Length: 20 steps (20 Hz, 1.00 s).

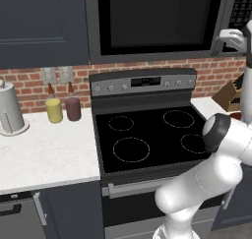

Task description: Open the microwave, place the bowl with waffle inside the microwave, then close the microwave door and turn it on.

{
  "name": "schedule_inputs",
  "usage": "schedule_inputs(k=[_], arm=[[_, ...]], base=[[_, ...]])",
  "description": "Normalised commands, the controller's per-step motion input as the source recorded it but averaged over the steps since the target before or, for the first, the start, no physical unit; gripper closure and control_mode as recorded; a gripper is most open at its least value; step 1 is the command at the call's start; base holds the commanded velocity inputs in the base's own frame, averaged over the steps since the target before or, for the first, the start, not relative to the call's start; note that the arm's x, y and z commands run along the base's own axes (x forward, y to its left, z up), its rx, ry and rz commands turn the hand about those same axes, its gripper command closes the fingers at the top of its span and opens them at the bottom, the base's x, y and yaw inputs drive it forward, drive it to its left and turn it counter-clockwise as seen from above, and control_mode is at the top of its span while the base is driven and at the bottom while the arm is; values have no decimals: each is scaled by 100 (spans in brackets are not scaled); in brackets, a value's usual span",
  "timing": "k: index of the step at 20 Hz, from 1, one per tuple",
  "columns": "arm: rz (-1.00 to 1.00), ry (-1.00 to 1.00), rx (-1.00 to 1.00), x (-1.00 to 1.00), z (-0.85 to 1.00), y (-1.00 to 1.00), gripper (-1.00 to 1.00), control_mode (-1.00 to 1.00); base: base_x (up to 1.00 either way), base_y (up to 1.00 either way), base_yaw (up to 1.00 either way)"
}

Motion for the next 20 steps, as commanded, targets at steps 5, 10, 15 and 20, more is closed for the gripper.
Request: schedule_inputs(k=[5, 10, 15, 20], arm=[[0, 0, 0, 17, -1, 0, -100, -100], [0, -4, 0, 3, -2, 15, -100, -100], [0, -18, -5, -1, -16, 75, -100, -100], [0, -4, -1, 17, -12, 54, -100, -100]], base=[[0, 0, 0], [0, 0, 0], [0, 0, 0], [0, 0, 0]])
